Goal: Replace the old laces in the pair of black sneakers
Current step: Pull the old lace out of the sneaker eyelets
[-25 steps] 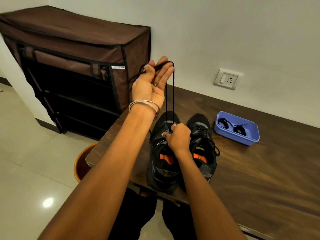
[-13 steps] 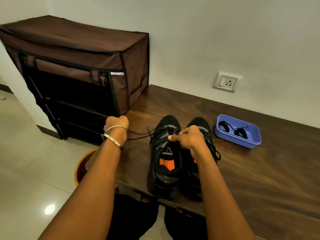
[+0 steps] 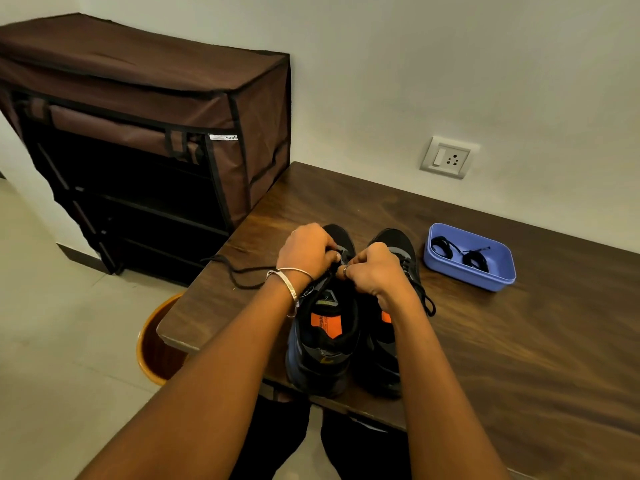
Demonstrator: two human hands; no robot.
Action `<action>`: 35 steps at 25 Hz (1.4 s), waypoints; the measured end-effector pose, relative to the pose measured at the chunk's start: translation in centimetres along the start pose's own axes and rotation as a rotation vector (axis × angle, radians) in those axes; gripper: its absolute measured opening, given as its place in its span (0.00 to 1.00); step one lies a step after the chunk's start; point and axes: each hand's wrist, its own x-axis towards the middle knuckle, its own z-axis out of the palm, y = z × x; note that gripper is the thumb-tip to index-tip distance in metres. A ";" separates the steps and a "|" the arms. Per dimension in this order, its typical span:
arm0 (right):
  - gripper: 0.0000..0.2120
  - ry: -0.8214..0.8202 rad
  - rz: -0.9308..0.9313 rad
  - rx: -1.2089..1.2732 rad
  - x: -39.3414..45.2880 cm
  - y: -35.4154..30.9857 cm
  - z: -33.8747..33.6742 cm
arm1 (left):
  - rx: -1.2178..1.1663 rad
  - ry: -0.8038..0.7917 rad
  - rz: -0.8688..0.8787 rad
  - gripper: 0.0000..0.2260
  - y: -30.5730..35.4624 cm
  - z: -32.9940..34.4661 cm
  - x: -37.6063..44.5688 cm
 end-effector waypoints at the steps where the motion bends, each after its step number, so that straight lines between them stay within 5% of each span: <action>1: 0.13 0.006 -0.001 -0.008 -0.1 0.0 -0.1 | 0.056 0.013 0.004 0.08 0.4 0.2 0.1; 7: 0.14 -0.024 -0.026 -0.096 -0.5 -0.1 0.0 | 0.429 0.125 0.082 0.10 1.1 2.1 0.1; 10: 0.15 -0.045 -0.056 -0.244 -0.6 -0.5 0.5 | 0.325 0.119 0.068 0.11 0.2 1.9 0.9; 18: 0.15 -0.028 -0.081 -0.473 -1.6 -0.9 1.0 | -1.422 0.304 -0.497 0.08 -2.1 -1.9 0.8; 22: 0.12 0.034 -0.102 -0.512 -1.4 -1.1 2.2 | -1.786 0.312 -0.575 0.08 -2.4 -2.1 0.8; 24: 0.11 0.075 -0.113 -0.536 -1.5 -1.1 2.6 | -1.558 0.294 -0.534 0.09 -2.7 -1.7 0.8; 29: 0.12 0.072 -0.116 -0.552 -1.3 -1.1 2.6 | -0.296 0.096 -0.058 0.03 -2.4 -0.9 0.7; 31: 0.13 0.049 -0.093 -0.528 -1.2 -1.0 2.2 | -0.048 -0.038 0.022 0.07 -2.0 0.1 0.7; 35: 0.12 0.021 -0.090 -0.521 -1.3 -1.0 2.1 | 0.175 0.019 0.017 0.07 -0.9 1.0 0.8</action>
